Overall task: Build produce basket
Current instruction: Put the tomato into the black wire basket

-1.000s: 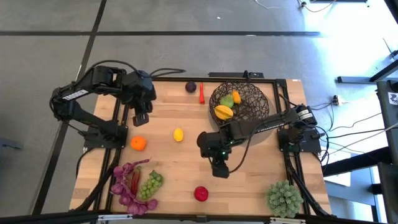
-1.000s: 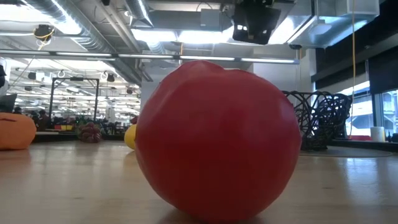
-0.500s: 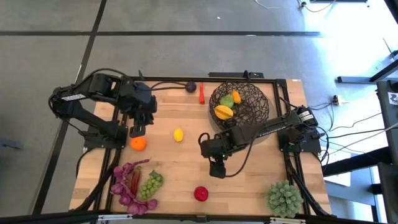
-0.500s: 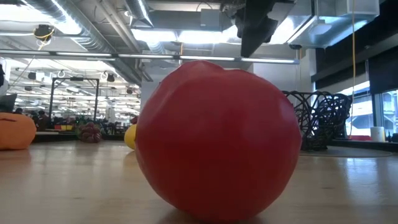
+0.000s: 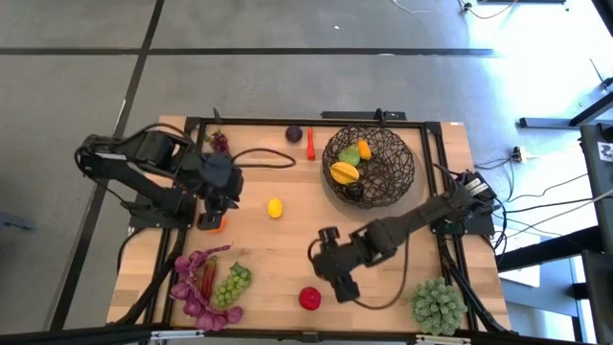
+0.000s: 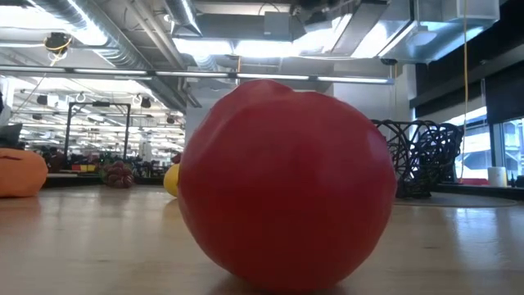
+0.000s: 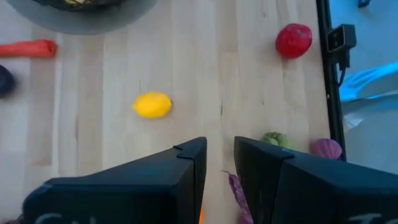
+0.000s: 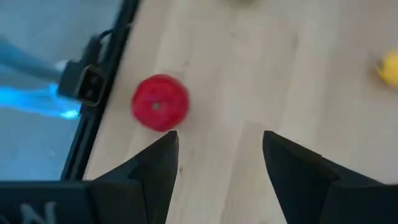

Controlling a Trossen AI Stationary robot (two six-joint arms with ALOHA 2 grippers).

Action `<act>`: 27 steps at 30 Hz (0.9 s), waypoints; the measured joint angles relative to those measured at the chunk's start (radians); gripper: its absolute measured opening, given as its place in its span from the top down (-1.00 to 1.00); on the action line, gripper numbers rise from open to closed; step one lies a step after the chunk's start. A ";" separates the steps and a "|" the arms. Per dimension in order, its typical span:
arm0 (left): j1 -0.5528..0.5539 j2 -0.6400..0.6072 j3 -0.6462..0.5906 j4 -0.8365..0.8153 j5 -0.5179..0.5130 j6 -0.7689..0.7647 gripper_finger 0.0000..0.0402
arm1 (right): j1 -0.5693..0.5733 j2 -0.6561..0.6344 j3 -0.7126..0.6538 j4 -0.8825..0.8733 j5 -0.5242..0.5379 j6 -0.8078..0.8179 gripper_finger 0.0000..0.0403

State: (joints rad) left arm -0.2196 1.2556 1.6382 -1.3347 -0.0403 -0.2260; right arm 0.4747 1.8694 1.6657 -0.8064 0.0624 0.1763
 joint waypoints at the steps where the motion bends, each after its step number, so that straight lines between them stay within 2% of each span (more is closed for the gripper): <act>1: -0.007 0.000 -0.007 -0.001 -0.001 -0.007 0.65 | 0.009 0.000 0.000 0.011 0.000 -0.032 -0.12; 6: -0.050 0.000 -0.031 0.018 0.005 -0.008 0.65 | 0.039 0.000 0.000 0.059 -0.002 -0.069 -0.12; 14: -0.064 0.000 -0.054 0.027 0.004 -0.008 0.65 | 0.041 0.001 0.000 0.102 -0.011 0.109 -0.12; 27: -0.064 0.000 -0.054 0.045 0.004 -0.009 0.65 | 0.057 0.045 -0.002 0.160 -0.073 0.159 -0.12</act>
State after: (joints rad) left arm -0.2832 1.2560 1.5845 -1.2896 -0.0360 -0.2350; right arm 0.5317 1.9144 1.6638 -0.6460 -0.0109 0.3354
